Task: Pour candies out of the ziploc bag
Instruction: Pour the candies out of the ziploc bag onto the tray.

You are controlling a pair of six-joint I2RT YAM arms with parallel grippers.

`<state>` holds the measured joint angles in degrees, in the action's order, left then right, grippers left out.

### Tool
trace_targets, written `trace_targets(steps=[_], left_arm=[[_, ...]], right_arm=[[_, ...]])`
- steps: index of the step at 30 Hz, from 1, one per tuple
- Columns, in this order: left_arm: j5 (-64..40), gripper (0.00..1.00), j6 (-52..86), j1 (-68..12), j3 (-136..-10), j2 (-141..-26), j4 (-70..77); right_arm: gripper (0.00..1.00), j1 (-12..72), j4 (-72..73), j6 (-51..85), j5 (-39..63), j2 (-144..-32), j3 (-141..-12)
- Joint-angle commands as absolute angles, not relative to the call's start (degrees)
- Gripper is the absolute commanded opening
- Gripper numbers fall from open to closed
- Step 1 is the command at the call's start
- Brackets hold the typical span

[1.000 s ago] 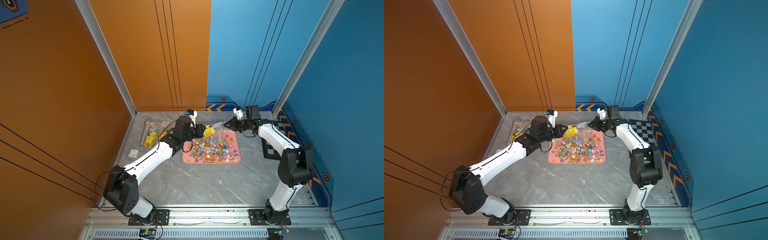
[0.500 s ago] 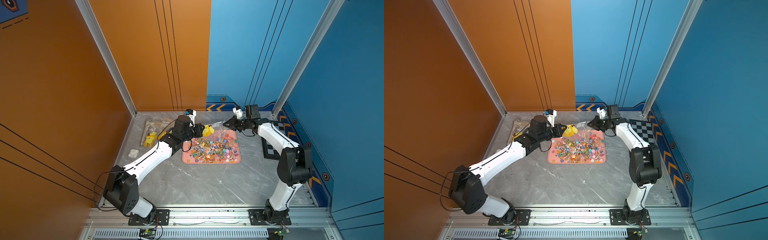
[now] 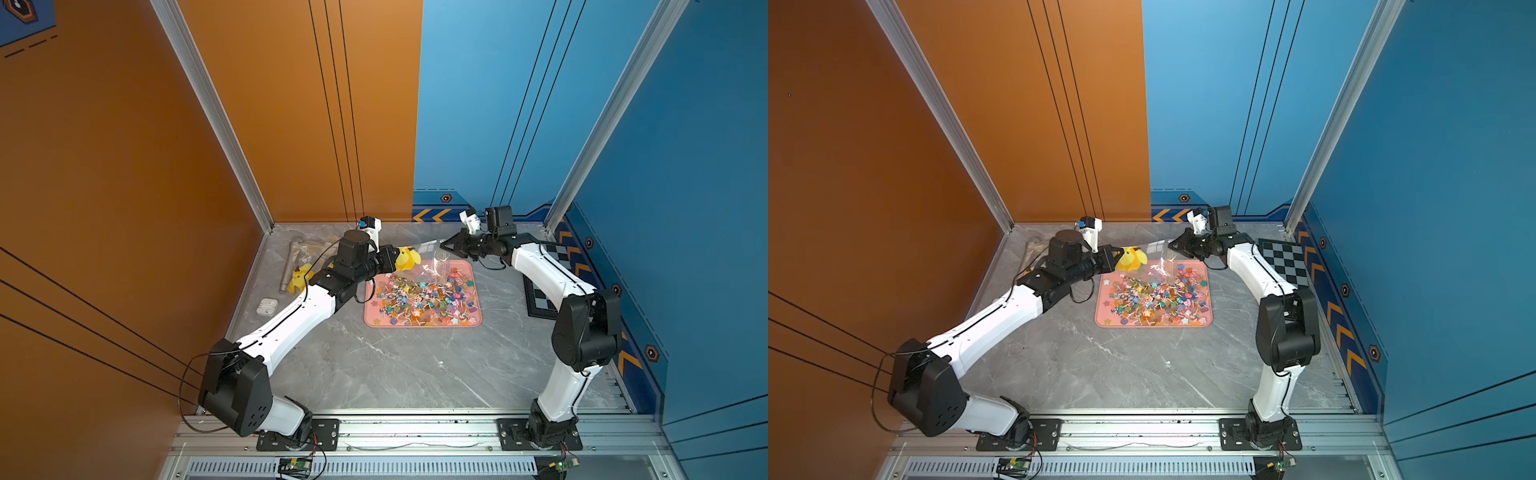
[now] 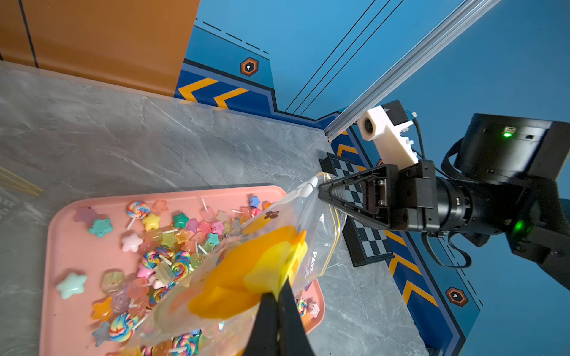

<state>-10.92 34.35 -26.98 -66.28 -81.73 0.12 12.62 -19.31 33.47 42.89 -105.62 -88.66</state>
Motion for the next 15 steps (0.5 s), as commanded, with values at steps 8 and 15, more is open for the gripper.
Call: trace_targets(steps=[8,15], left_arm=[[-7.39,0.00,32.17,-20.61,-63.07,-72.49,-0.90],[-6.93,0.00,30.11,-19.69,-64.76,-70.81,-3.79]], right_arm=[[0.00,12.36,-21.60,34.19,30.46,-110.39,-90.51],[0.00,13.84,-21.90,34.71,30.77,-111.98,-91.73]])
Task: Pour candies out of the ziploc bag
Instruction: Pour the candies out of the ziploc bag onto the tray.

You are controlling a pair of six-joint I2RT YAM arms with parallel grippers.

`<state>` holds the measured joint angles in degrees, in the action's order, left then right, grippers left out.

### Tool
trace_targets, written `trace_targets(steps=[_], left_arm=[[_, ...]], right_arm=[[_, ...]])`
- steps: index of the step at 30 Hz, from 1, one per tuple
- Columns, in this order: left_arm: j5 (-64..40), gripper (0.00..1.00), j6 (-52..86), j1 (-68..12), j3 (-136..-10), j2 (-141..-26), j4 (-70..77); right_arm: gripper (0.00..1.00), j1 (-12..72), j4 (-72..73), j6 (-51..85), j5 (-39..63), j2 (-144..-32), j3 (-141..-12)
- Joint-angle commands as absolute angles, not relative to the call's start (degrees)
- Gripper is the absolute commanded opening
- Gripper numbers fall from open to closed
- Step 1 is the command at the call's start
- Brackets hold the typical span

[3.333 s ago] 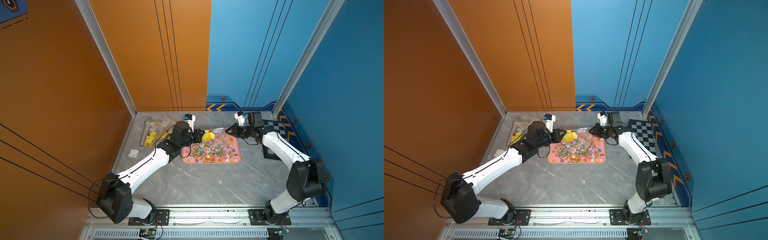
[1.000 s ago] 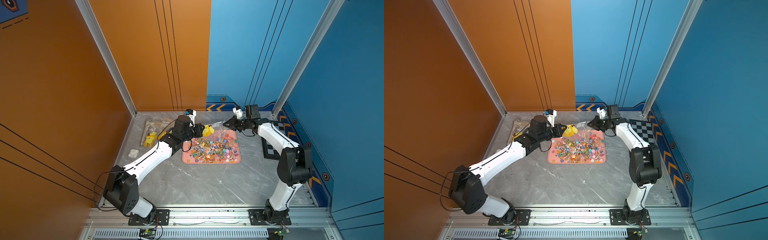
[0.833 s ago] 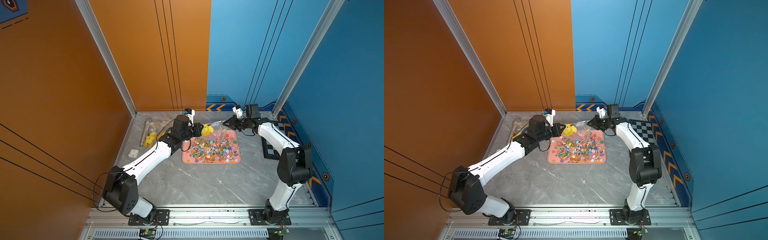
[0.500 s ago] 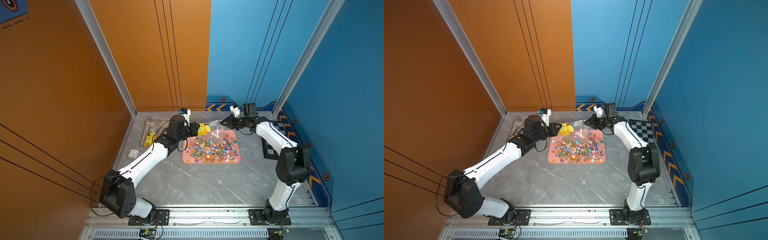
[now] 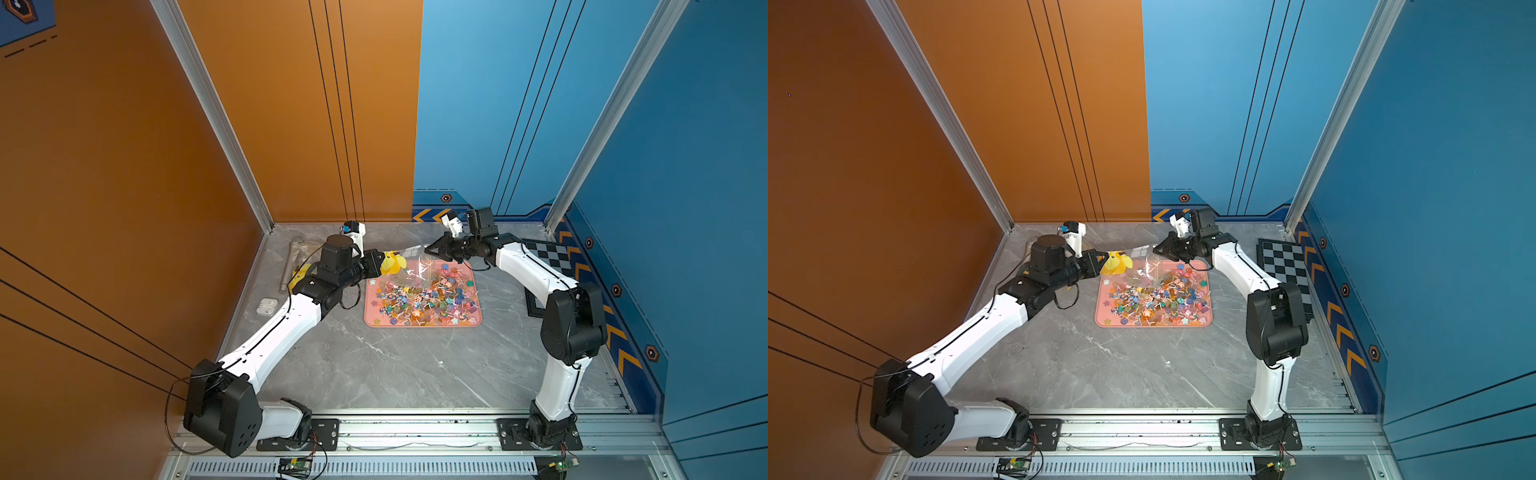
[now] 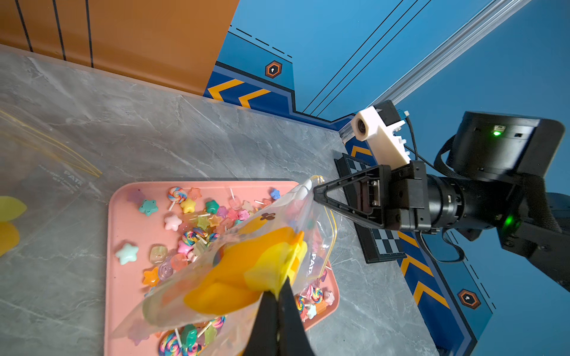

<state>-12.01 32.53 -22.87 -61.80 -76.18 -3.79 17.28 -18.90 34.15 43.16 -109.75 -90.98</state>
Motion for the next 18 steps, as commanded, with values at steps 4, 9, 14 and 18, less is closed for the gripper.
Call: trace_targets(steps=[4,9,14,18], left_arm=[[-6.13,0.00,28.51,-19.67,-65.79,-70.41,-5.36],[-6.14,0.00,28.29,-19.43,-64.44,-69.98,-6.18],[-4.71,0.00,25.90,-19.31,-67.92,-69.24,-8.59],[-5.10,0.00,26.66,-19.42,-65.10,-69.12,-7.77]], right_arm=[[0.00,14.81,-21.80,35.04,31.29,-113.73,-92.10],[0.00,15.23,-21.82,36.12,32.61,-115.14,-93.38],[0.00,15.51,-21.82,36.39,32.34,-115.29,-94.36],[0.00,15.92,-21.83,36.47,32.51,-116.02,-93.69]])
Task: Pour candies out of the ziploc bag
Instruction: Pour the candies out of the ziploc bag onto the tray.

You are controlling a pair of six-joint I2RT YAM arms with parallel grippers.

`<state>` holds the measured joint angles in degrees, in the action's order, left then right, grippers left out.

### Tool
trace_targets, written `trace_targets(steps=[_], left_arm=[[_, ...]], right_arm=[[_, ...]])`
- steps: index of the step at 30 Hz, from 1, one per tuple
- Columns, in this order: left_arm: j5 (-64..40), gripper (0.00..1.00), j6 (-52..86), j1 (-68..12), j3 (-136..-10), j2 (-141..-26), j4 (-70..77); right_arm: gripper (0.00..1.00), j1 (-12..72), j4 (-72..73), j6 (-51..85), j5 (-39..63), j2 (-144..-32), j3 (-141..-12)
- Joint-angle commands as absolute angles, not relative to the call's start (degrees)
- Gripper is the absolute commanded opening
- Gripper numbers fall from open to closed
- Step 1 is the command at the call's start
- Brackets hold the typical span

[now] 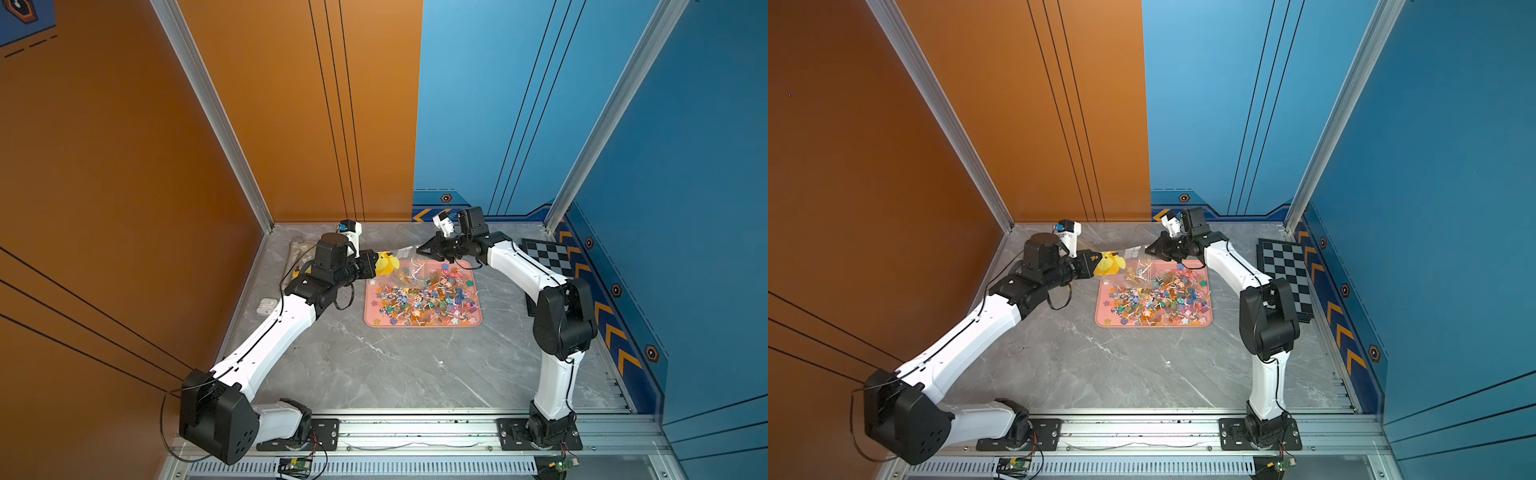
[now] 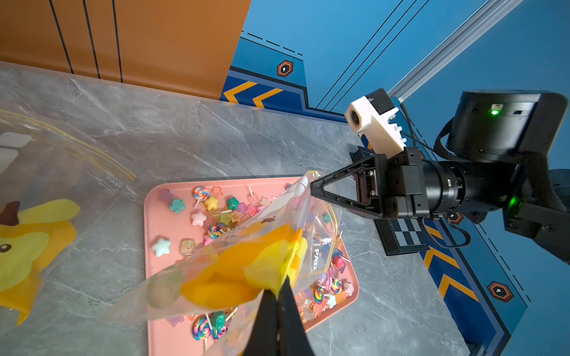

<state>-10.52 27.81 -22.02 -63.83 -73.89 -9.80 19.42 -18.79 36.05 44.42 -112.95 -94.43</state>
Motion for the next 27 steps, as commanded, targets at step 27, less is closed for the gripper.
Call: trace_targets(steps=[27], left_arm=[[-4.01,0.00,25.27,-16.64,-62.49,-64.45,-9.55]], right_arm=[[0.00,18.13,-21.80,37.25,31.82,-117.64,-97.07]])
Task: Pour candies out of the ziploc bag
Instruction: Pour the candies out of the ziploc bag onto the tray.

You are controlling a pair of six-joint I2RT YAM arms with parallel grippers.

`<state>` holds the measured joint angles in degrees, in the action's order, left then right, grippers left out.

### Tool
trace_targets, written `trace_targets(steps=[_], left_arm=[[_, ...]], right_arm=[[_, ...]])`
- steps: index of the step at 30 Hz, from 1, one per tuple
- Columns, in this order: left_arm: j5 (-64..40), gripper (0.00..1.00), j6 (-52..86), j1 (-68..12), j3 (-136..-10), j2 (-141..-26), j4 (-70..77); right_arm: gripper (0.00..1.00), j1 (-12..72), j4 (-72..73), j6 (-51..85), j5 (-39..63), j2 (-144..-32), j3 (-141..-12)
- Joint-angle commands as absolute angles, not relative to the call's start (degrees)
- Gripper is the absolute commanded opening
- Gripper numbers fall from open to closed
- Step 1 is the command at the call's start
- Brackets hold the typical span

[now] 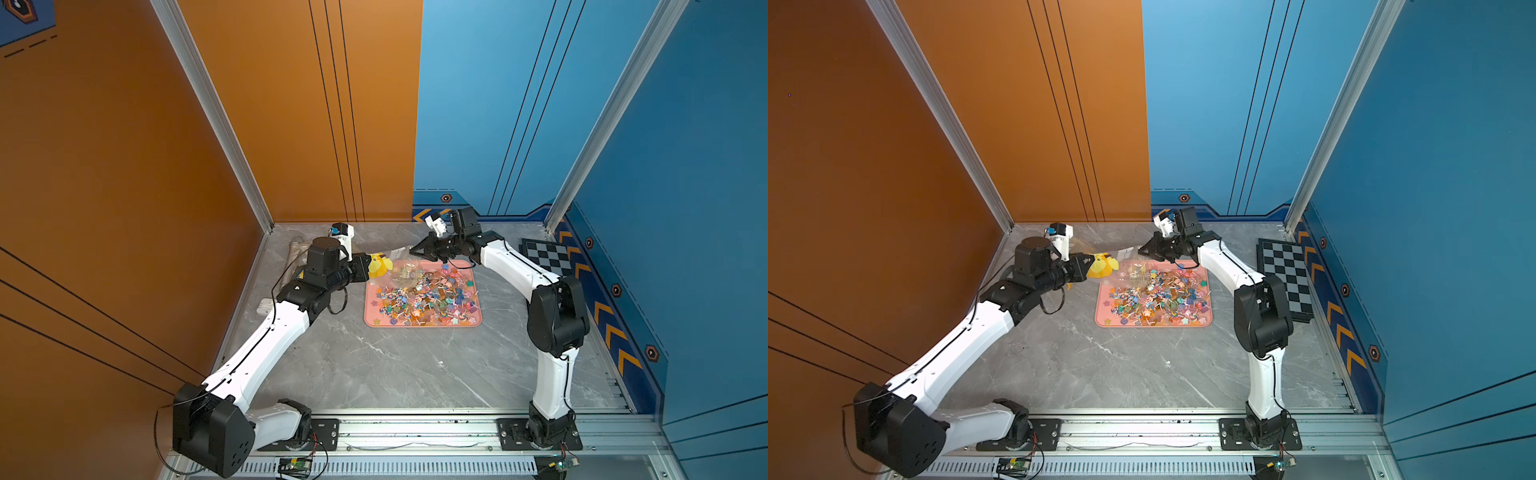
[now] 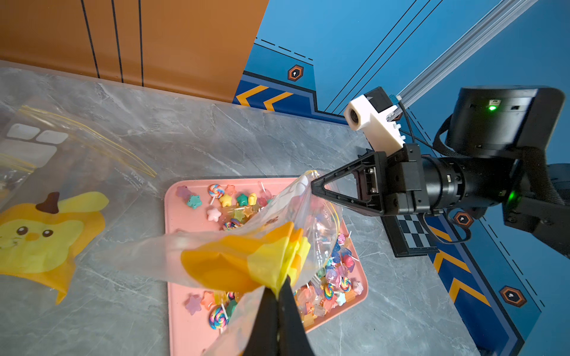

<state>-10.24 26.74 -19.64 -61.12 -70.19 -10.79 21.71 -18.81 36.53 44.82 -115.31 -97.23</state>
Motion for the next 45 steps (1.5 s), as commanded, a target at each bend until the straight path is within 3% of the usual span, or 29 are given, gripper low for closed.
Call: trace_targets(steps=[1,23,34,45], left_arm=[[-3.99,0.00,25.16,-16.36,-62.33,-64.03,-9.77],[-2.60,0.00,21.11,-14.61,-63.76,-59.86,-17.14],[0.39,0.00,16.41,-16.67,-70.67,-62.94,-24.75],[-0.12,0.00,19.78,-22.08,-65.63,-67.88,-24.96]], right_arm=[[0.00,18.41,-21.80,37.27,31.66,-117.77,-97.23],[0.00,21.87,-19.69,38.96,31.88,-120.21,-96.63],[0.00,23.11,-15.69,41.98,33.90,-122.69,-94.24],[0.00,23.98,-5.93,48.37,36.10,-122.52,-90.00]])
